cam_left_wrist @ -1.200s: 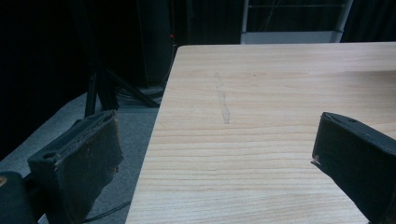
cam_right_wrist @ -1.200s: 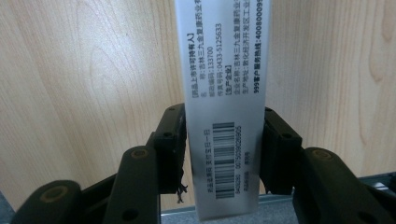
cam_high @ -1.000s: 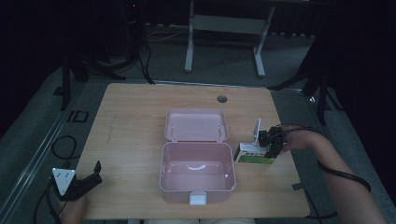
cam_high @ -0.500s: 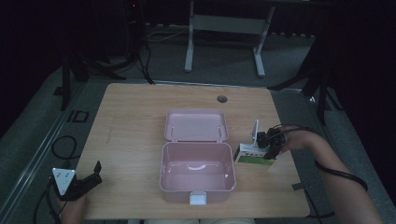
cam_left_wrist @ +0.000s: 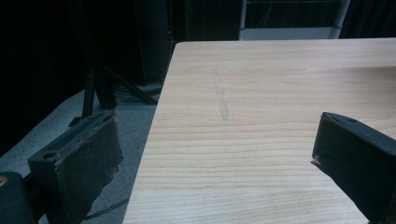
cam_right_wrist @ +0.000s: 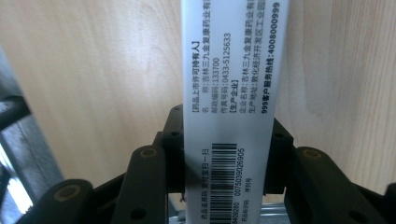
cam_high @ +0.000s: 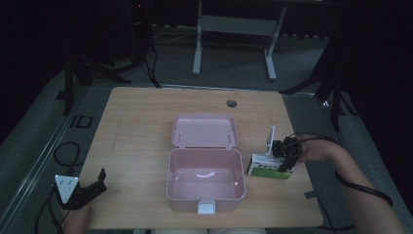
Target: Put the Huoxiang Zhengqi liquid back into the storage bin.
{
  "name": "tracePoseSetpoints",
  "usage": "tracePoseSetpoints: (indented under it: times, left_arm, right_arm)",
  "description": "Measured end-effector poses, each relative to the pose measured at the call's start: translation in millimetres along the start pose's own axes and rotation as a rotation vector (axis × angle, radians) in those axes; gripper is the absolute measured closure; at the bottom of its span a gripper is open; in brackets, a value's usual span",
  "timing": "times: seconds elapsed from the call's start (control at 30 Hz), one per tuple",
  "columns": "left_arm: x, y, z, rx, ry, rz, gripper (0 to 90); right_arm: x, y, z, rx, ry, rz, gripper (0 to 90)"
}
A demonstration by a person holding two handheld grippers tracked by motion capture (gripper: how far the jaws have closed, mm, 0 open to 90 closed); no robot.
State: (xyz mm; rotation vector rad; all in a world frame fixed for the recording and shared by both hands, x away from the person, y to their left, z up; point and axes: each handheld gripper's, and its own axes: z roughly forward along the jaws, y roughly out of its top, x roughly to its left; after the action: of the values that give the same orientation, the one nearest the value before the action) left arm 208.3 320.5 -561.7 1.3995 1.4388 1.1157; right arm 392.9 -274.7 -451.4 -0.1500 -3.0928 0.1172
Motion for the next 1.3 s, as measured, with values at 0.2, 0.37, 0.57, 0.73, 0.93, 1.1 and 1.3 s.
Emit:
tracePoseSetpoints:
  times: [0.2,0.37,0.57,0.73,0.93,1.1,1.3]
  left_arm:
    - [0.0,-0.1,-0.3,-0.005,0.003,-0.002,1.7]
    - [0.1,-0.2,-0.3,-0.006,0.003,-0.003,1.6]
    - [0.1,-0.3,-0.5,-0.009,0.005,-0.003,1.6]
    - [0.2,-0.2,-0.4,-0.007,0.005,-0.004,1.7]
    - [0.4,-0.2,-0.4,-0.007,0.005,-0.006,1.6]
    - [0.3,-0.2,-0.2,-0.007,0.006,-0.006,1.6]
    - [0.2,-0.2,-0.4,-0.006,0.008,-0.005,1.6]
  right_arm:
    - [13.3,-4.4,-11.4,-0.014,-0.003,0.000,62.5]
    - [26.7,-10.1,-20.3,-0.001,-0.002,-0.006,62.4]
    - [42.9,-14.6,-32.2,-0.003,-0.010,-0.017,62.4]
    - [55.2,-16.2,-43.1,0.000,-0.014,-0.021,62.4]
    - [63.1,-16.5,-65.1,0.001,-0.028,-0.016,62.4]
    - [68.8,-15.7,-91.3,-0.011,-0.051,-0.005,62.5]
    - [74.8,-10.8,-122.0,-0.036,-0.081,-0.003,62.4]
